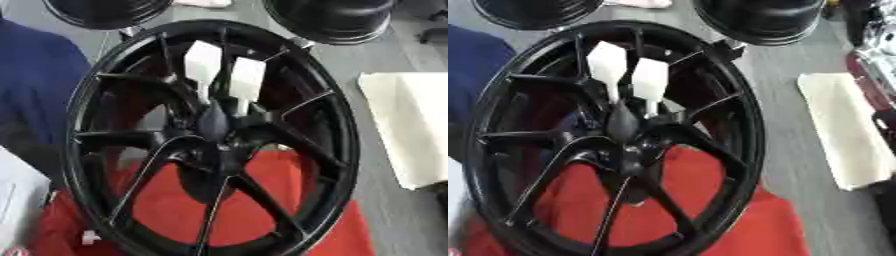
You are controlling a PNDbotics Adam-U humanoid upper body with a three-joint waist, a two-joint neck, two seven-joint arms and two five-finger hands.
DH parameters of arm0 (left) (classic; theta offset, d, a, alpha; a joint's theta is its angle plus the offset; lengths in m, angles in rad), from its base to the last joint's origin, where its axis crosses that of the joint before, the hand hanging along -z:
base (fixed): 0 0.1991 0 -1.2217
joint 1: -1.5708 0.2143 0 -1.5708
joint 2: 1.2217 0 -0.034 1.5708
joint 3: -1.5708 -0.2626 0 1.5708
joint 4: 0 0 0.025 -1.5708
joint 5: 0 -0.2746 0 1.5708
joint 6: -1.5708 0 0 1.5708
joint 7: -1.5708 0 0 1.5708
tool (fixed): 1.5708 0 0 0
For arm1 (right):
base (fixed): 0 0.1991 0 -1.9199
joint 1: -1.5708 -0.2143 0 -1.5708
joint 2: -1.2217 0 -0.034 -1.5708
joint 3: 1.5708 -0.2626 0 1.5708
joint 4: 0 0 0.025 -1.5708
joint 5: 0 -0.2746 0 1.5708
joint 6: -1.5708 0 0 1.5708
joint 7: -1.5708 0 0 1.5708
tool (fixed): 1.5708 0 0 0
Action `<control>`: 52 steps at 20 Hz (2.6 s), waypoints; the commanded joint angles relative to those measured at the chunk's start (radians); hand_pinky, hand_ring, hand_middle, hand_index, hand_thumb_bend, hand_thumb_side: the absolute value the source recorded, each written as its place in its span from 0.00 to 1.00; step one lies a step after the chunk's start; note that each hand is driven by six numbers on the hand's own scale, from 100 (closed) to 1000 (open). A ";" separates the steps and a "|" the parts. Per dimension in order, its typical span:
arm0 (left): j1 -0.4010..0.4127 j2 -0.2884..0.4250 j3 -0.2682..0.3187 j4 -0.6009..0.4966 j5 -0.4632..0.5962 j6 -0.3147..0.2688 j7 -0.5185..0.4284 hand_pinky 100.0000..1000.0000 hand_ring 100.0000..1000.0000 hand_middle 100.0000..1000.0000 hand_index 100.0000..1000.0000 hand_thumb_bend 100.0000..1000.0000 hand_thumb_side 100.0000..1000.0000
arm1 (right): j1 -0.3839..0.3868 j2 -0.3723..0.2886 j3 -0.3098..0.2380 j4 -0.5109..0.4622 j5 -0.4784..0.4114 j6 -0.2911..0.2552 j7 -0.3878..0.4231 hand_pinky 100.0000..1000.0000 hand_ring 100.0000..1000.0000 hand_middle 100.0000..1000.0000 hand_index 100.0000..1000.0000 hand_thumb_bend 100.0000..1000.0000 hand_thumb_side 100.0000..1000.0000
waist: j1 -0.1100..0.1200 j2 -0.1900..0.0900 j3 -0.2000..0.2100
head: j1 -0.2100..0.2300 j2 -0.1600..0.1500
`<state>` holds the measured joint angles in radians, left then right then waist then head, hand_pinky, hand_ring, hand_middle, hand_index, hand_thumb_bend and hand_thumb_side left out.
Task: Pull the pin out of the wheel hub.
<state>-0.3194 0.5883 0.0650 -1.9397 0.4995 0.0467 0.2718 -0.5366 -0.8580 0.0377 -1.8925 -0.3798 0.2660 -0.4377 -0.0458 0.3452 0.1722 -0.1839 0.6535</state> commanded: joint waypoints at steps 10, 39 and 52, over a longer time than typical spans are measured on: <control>0.018 0.026 0.010 -0.018 -0.013 -0.004 0.004 0.79 0.75 0.71 0.72 0.12 0.69 | -0.072 -0.119 -0.003 -0.059 0.129 -0.008 0.237 0.77 0.76 0.69 0.71 0.00 0.47 | -0.007 -0.023 -0.006 | 0.022 -0.031; 0.120 0.002 0.027 -0.019 -0.031 -0.002 0.017 0.79 0.75 0.71 0.72 0.11 0.70 | -0.503 -0.114 0.289 0.058 0.441 -0.282 1.344 0.83 0.81 0.74 0.78 0.00 0.43 | -0.017 -0.062 -0.015 | 0.000 0.033; 0.125 0.014 0.019 -0.014 -0.029 0.003 0.007 0.79 0.75 0.71 0.72 0.11 0.71 | -0.534 -0.095 0.410 0.131 0.486 -0.131 1.209 0.82 0.83 0.76 0.80 0.00 0.54 | -0.030 -0.075 -0.008 | 0.026 0.048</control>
<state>-0.1923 0.5709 0.0825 -1.9404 0.4740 0.0510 0.2830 -1.0599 -0.9179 0.4469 -1.7597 0.1047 0.1004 0.8022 -0.0812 0.2950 0.1653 -0.1640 0.6963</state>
